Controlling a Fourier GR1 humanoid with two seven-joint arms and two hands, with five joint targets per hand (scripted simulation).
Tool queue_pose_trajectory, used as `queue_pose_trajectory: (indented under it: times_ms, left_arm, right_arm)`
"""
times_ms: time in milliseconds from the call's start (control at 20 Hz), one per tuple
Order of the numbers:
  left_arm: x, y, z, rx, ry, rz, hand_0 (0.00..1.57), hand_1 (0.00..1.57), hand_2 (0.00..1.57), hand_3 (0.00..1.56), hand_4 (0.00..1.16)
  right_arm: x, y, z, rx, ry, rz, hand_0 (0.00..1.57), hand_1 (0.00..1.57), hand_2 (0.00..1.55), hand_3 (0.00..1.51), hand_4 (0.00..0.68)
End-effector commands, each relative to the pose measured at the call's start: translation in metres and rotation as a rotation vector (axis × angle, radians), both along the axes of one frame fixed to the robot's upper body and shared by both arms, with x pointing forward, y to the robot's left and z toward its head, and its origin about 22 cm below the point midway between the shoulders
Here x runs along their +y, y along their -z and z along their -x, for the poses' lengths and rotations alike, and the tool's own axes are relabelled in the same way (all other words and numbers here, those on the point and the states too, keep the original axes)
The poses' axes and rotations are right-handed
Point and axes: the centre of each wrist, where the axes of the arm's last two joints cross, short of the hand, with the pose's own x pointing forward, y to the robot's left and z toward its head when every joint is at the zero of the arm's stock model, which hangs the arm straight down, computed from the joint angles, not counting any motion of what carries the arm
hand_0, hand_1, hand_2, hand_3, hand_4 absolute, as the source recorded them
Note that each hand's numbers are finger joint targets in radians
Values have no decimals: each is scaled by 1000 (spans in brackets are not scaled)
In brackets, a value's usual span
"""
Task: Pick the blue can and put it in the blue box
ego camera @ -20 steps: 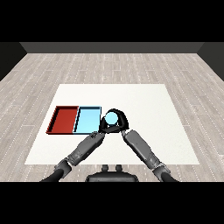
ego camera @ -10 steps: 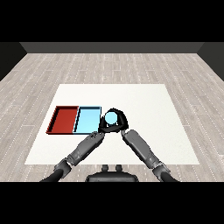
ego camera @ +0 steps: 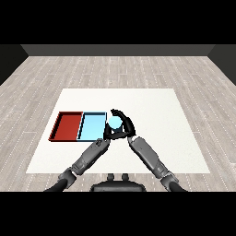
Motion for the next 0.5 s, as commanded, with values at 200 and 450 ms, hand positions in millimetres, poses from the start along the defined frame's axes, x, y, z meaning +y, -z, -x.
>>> queue_pose_trajectory:
  times_ms: [200, 450]
  left_arm:
    - [1, 5, 7, -19, -10, 23, 1571, 1571, 1571, 1490, 1146]
    - [11, 2, 6, -4, -42, 16, 1571, 1571, 1571, 1494, 1145]
  right_arm:
    - [-2, 12, 2, -2, 35, 9, 0, 0, 0, 0, 0]
    - [-28, 0, -19, 21, 103, -118, 0, 0, 0, 0, 0]
